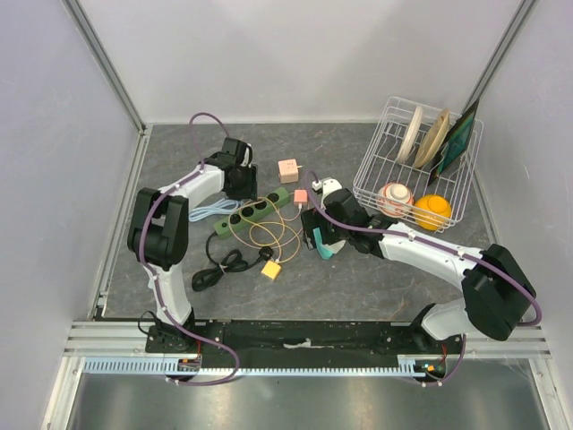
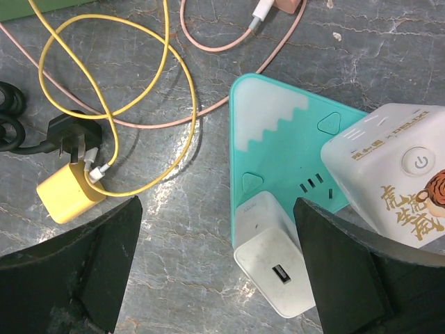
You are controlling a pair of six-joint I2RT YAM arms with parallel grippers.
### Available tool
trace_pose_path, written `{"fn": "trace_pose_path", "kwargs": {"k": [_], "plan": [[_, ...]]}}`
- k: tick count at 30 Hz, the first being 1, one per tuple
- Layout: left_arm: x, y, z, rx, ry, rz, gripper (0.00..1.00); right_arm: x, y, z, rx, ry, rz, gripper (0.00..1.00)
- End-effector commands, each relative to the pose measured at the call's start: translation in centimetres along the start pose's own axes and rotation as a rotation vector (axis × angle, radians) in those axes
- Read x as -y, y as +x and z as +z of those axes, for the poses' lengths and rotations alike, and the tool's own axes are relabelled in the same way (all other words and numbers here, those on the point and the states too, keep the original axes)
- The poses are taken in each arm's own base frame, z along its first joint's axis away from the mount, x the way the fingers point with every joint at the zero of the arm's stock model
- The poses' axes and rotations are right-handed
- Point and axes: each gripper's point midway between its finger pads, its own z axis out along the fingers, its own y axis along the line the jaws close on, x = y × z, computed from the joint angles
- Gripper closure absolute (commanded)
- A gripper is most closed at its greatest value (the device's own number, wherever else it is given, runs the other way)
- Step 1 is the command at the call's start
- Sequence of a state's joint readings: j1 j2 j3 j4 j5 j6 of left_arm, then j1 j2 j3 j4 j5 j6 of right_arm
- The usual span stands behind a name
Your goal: Insert the plug
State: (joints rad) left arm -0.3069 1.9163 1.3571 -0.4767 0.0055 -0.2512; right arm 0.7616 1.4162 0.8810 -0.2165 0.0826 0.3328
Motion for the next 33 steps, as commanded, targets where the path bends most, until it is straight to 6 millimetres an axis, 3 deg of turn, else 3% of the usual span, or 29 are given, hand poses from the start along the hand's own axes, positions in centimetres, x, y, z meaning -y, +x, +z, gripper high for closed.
{"fn": "trace_pose_path", "kwargs": {"k": [1, 5, 6, 9, 16, 20, 25, 28, 33], "plan": [[0.7, -1.2, 1.0, 0.005, 0.042, 0.052, 0.45, -0.8, -1.5, -0.5, 0.062, -0.037, -0.014, 0.02], [1.5, -1.0, 1.2, -0.016, 0.082, 0.058, 0.55, -0.7, -1.4, -0.4, 0.060, -0.034, -0.013, 0.02], [1.7, -1.1, 0.9, -0.014, 0.093, 0.057, 0.66, -0.7, -1.4, -0.4, 0.060, -0.034, -0.013, 0.02], [2.6, -1.5, -0.3, 0.001, 0.142, 0.056, 0.68, -0.7, -1.3, -0.5, 0.059, -0.032, -0.010, 0.02], [4.0, -1.0, -1.7, -0.012, 0.200, 0.031, 0.59, -0.8, -1.4, -0.8, 0.063, -0.038, -0.002, 0.02], [5.6, -1.3, -5.0, 0.068, 0.239, 0.001, 0.50, -0.6, -1.1, -0.9, 0.059, -0.033, 0.000, 0.02], [7.1, 0.4, -7.4, 0.111, 0.217, 0.020, 0.43, -0.6, -0.8, -0.9, 0.053, -0.036, 0.004, 0.02], [8.1, 2.0, -7.5, 0.109, 0.221, 0.036, 0.42, -0.5, -0.9, -1.1, 0.057, -0.034, 0.002, 0.02], [8.9, 4.7, -5.0, 0.049, 0.186, 0.079, 0.41, -0.6, -0.5, -1.3, 0.048, -0.039, 0.006, 0.02]]}}
